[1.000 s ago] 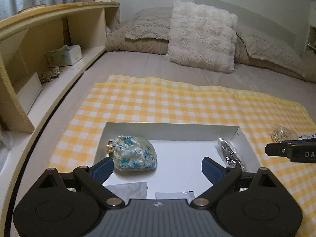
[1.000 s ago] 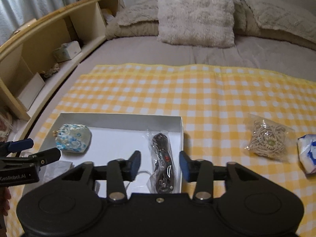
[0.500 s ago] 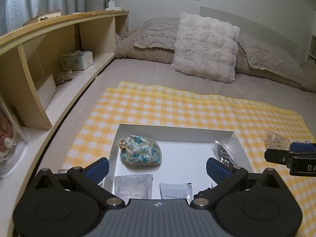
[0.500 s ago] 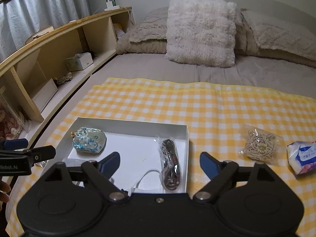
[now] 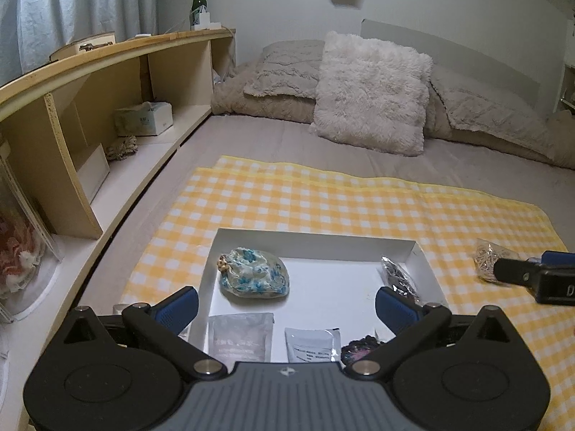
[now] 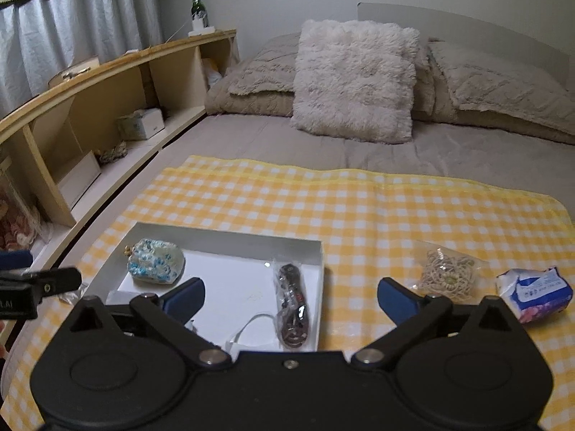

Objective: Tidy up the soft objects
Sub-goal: 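Open the right tool in the box and withdraw both tools toward remaining items, then grasp the clear bag of beige cords with the left tool while the right tool grasps the tissue pack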

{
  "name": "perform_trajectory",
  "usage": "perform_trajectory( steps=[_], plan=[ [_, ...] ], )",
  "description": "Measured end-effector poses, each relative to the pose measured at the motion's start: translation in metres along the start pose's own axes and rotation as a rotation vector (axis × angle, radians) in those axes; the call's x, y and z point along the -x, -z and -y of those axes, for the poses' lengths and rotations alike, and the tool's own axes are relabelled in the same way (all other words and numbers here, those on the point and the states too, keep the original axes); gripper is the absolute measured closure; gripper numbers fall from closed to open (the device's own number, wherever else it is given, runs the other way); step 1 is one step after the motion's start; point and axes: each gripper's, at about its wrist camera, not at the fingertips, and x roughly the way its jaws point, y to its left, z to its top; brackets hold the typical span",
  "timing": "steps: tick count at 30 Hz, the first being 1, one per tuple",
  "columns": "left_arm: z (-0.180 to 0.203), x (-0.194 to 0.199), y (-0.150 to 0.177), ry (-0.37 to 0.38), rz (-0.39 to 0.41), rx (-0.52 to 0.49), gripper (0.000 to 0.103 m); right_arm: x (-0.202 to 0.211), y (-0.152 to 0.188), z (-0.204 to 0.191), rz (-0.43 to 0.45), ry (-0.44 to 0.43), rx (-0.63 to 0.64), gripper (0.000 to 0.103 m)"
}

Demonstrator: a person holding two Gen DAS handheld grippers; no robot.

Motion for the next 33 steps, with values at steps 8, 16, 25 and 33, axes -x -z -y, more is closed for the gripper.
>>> perform_trajectory(
  steps=[8,16,25,33],
  plan=[
    [0.021,-0.006,-0.002,0.016,0.003,-0.005,0.000,0.009,0.001,0.027,0.015,0.024,-0.041,0.000],
    [0.065,-0.023,-0.008,0.050,0.000,-0.038,0.000,0.017,0.005,0.074,0.030,0.079,-0.056,0.000],
    [0.134,-0.048,-0.017,0.127,0.001,-0.090,0.000,0.025,0.012,0.136,0.039,0.169,-0.078,0.000],
    [0.200,-0.071,-0.020,0.206,-0.005,-0.139,0.000,0.024,0.021,0.191,0.032,0.250,-0.142,0.000]
  ],
)
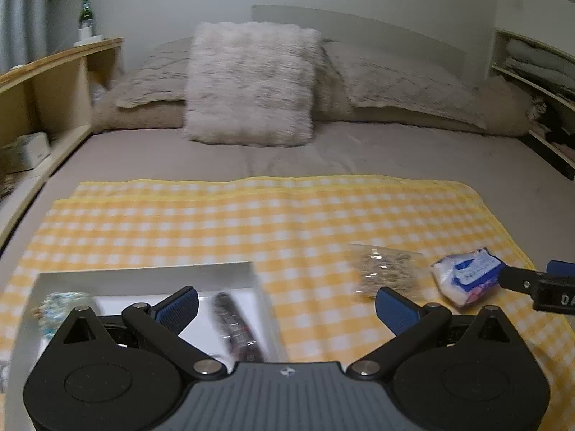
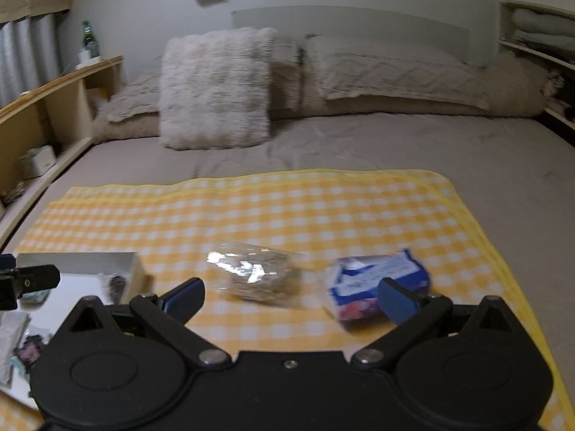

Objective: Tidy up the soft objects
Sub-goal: 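Grasp the clear bag of beige cords with the left tool while the right tool grasps the tissue pack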

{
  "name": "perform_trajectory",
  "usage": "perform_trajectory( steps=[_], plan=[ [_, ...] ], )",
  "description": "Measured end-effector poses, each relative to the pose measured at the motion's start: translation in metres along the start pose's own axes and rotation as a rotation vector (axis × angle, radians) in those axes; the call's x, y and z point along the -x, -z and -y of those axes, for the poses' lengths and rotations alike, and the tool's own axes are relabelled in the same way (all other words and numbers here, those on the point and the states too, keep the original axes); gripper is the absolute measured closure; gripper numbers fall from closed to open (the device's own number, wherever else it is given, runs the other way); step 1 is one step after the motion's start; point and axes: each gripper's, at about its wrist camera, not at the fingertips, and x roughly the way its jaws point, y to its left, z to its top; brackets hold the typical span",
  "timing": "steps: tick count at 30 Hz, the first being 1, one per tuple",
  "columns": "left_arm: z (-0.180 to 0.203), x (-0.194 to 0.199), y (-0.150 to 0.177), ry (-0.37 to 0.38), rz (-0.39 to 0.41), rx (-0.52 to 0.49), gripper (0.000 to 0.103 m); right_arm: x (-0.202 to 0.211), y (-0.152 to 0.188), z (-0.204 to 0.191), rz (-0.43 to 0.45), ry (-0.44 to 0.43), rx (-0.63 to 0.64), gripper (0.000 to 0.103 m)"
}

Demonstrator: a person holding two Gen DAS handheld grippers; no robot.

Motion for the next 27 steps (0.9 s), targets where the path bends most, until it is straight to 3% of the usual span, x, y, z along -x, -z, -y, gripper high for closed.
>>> perform_trajectory(
  steps=[10,17,27],
  plan=[
    [0.046,-0.048,-0.012,0.097,0.030,-0.020,0.000,-0.035,-0.006,0.061,0.004,0.116,-0.197,0.000],
    [0.061,-0.098,-0.041,0.176,0.051,-0.029,0.000,-0.069,-0.008,0.086,-0.028,0.157,-0.311,0.000],
    [0.090,-0.174,-0.059,0.295,0.037,-0.160,0.000,-0.129,-0.003,0.103,-0.129,0.192,-0.415,0.000]
  ],
)
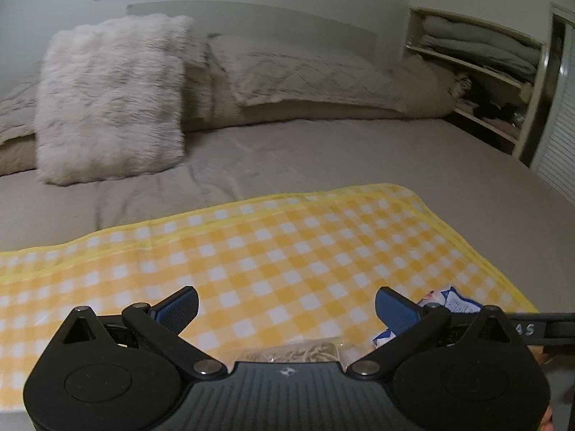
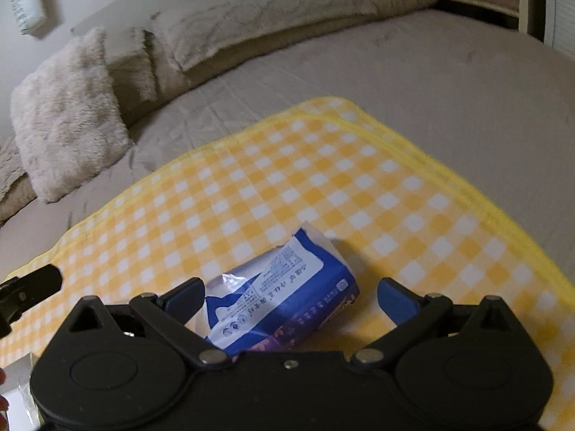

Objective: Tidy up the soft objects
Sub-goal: 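Grasp the clear bag of beige cords with the left tool while the right tool grasps the tissue pack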

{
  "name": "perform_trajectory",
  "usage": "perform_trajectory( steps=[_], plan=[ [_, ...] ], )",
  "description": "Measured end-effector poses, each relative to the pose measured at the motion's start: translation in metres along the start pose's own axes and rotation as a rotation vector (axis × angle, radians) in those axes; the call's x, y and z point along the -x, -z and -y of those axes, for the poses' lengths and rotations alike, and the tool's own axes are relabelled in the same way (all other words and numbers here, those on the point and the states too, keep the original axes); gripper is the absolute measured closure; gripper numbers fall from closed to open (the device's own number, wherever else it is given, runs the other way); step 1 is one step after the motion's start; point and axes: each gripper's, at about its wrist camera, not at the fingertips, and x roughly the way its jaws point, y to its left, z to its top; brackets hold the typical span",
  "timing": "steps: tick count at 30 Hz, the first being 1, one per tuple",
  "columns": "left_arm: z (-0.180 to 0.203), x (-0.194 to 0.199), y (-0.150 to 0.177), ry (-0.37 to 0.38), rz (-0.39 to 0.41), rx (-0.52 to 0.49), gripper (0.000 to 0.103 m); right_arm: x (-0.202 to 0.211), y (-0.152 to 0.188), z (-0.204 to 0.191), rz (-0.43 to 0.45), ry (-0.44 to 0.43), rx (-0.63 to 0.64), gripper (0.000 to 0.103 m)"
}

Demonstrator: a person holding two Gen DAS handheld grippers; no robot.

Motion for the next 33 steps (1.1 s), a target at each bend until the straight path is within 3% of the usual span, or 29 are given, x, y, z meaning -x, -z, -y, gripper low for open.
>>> perform_trajectory(
  steps=[4,9,12,18,23,26,28,33],
  plan=[
    [-0.011,-0.028,0.005,0.024,-0.019,0.034,0.000,-0.019,0.005,-0.014,-0.022,0.011,0.031,0.000],
    [-0.021,-0.050,0.018,0.017,-0.086,0.038,0.000,-0.031,0.016,-0.033,-0.045,0.084,0.201,0.000],
    [-0.023,-0.050,0.023,0.077,-0.134,0.031,0.000,-0.027,0.016,-0.025,-0.044,0.115,0.260,0.000],
    [-0.011,-0.038,0.030,0.189,-0.280,-0.125,0.000,-0.019,0.012,0.006,-0.035,0.213,0.319,0.000],
    [0.003,-0.026,0.046,0.315,-0.428,-0.314,0.000,-0.010,0.002,0.032,-0.025,0.183,0.246,0.000],
    [0.009,-0.018,0.048,0.317,-0.432,-0.413,0.000,-0.006,-0.003,0.039,-0.003,0.142,0.220,0.000],
    [0.010,-0.015,0.043,0.281,-0.389,-0.433,0.000,-0.008,-0.006,0.042,-0.002,0.109,0.205,0.000],
    [0.015,-0.026,0.028,0.201,-0.307,-0.347,0.000,-0.019,-0.010,0.044,-0.020,0.060,0.153,0.001]
  ],
)
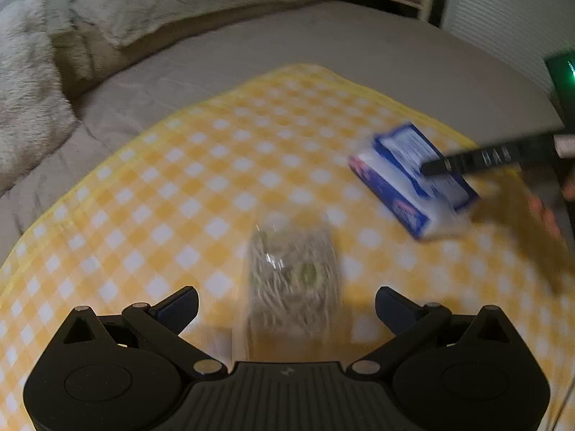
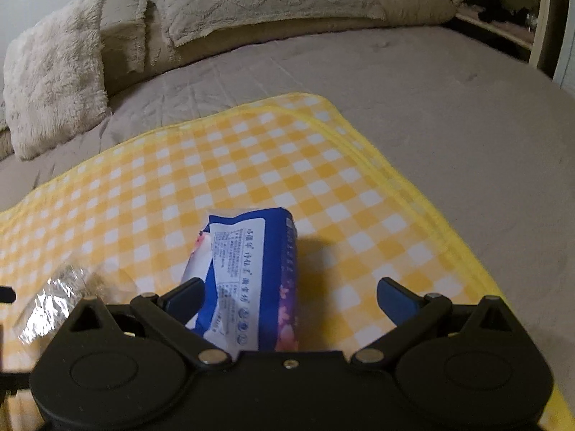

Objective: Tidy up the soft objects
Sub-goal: 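Grasp the clear bag of beige cords with the left tool while the right tool grasps the tissue pack, then carry the cord bag and tissue pack over to the white box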

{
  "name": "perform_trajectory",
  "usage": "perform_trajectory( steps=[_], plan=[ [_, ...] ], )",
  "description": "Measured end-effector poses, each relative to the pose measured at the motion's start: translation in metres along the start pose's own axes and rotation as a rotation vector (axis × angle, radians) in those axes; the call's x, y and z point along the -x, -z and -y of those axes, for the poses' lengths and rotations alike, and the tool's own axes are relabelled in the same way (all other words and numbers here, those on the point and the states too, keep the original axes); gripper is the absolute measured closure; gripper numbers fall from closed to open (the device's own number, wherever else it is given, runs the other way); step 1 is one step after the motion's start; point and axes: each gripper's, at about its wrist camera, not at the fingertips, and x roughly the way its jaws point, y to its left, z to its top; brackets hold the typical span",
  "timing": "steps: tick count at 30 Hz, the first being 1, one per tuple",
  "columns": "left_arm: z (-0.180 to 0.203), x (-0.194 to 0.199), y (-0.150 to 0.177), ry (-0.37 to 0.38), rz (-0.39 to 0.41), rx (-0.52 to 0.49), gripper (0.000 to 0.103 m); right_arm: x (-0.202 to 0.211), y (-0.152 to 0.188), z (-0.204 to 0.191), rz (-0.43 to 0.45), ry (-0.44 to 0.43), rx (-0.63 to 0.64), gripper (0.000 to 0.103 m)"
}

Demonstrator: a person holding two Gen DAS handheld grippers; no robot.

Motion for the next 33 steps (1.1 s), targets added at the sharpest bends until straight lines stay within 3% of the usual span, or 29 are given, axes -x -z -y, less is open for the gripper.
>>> perform_trajectory(
  steps=[6,10,14,16,19,22,25,33],
  plan=[
    [0.013,-0.034,-0.008,-0.145,-0.052,-0.015,0.000,-0.011,0.003,-0.007,-0.048,-0.051,-0.027,0.010],
    [0.025,-0.047,-0.008,-0.180,-0.079,-0.077,0.001,-0.016,0.006,-0.015,-0.095,-0.096,-0.008,0.025],
    [0.031,-0.053,-0.011,-0.213,-0.069,-0.049,0.012,-0.016,0.010,-0.018,-0.132,-0.140,-0.020,0.037],
    [0.033,-0.054,-0.011,-0.219,-0.059,-0.035,0.016,-0.013,0.010,-0.020,-0.133,-0.133,-0.002,0.052],
    [0.029,-0.053,-0.013,-0.201,-0.053,0.042,0.032,-0.010,0.010,-0.023,-0.139,-0.116,0.028,0.067],
    [0.030,-0.052,-0.014,-0.211,-0.056,0.075,0.039,-0.007,0.009,-0.022,-0.148,-0.114,0.052,0.075],
    [0.030,-0.047,-0.014,-0.225,-0.057,0.111,0.043,0.000,0.009,-0.024,-0.154,-0.110,0.072,0.081],
    [0.025,-0.001,-0.017,-0.254,0.013,0.214,0.044,0.029,0.007,-0.030,-0.098,-0.112,0.104,0.082]
  ],
)
